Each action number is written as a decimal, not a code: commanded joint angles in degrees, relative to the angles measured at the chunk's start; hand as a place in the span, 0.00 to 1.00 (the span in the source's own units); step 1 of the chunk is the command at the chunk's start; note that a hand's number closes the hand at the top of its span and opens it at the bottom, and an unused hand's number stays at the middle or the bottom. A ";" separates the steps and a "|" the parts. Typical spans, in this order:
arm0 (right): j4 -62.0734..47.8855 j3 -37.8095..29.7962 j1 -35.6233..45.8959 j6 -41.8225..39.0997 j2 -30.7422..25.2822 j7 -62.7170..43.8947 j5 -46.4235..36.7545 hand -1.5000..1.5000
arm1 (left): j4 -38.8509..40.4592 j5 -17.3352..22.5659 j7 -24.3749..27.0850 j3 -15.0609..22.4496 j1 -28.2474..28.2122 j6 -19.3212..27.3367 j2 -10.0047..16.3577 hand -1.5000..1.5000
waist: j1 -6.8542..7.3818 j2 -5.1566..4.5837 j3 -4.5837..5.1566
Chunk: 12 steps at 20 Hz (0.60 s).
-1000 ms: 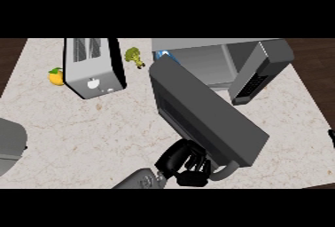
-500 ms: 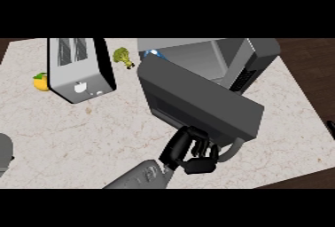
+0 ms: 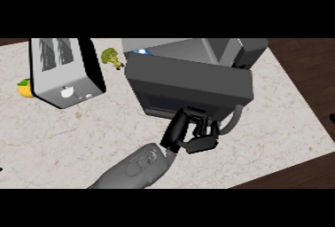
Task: Pick up the milk, place it into the microwave and close the microwave
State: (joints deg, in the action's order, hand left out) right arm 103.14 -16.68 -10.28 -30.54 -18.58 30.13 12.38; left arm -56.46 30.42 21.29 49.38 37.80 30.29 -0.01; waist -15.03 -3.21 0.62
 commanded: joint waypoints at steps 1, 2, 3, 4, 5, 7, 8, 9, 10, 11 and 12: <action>1.00 0.09 1.60 -0.88 -1.08 -1.38 1.62 0.00 | 2.32 4.08 1.47 -2.47 3.86 0.94 0.01 1.00 | -0.91 -0.55 -0.05; 0.81 -0.78 1.60 -1.58 -2.34 -1.78 2.32 0.00 | 2.93 5.21 0.82 -3.41 5.39 0.82 0.01 1.00 | -1.30 -0.49 -0.11; 0.77 -0.51 1.35 -1.65 -1.89 -1.89 2.81 0.00 | 4.27 5.47 1.02 -3.78 6.39 1.07 0.01 1.00 | -1.63 -0.59 -0.19; 0.93 -0.84 2.24 -1.62 -3.03 -2.69 2.58 0.00 | 4.72 6.40 1.05 -3.49 7.12 1.06 0.01 1.00 | -1.14 -0.53 -0.18; 1.36 -0.82 2.48 -1.04 -2.83 -3.32 2.71 0.00 | 5.26 7.13 1.11 -4.27 8.46 0.57 0.01 1.00 | -1.68 -0.73 -0.11; 1.57 -0.89 3.22 -1.71 -3.47 -3.58 3.67 0.00 | 7.01 8.31 1.74 -4.95 9.47 0.96 0.01 1.00 | -1.84 -0.93 -0.15; 1.16 -1.32 2.99 -1.54 -3.71 -3.98 3.75 0.00 | 7.41 9.21 2.70 -5.92 10.03 0.50 0.01 1.00 | -2.01 -1.14 -0.13; 1.27 -1.70 3.52 -1.77 -4.14 -3.70 4.09 0.00 | 7.79 9.97 2.39 -6.05 10.95 0.46 0.01 1.00 | -2.89 -1.28 -0.18; 0.92 -1.64 3.77 -1.84 -4.39 -4.63 4.66 0.00 | 8.38 10.81 3.14 -7.14 11.75 -0.26 0.01 1.00 | -2.20 -1.43 -0.13; 0.50 -1.57 4.52 -1.80 -4.51 -4.67 4.72 0.00 | 8.69 11.52 3.72 -7.22 12.21 -0.35 0.01 1.00 | -2.04 -1.64 -0.19; 0.87 -2.15 4.38 -1.67 -4.60 -4.93 5.50 0.00 | 9.25 11.72 5.40 -7.94 12.22 0.09 0.01 1.00 | -2.70 -1.63 -0.09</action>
State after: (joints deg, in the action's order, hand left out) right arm 104.05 -18.11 -6.85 -32.12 -22.37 26.22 16.47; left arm -48.93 40.08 23.86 44.07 47.32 30.26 -0.02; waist -17.18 -4.56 0.50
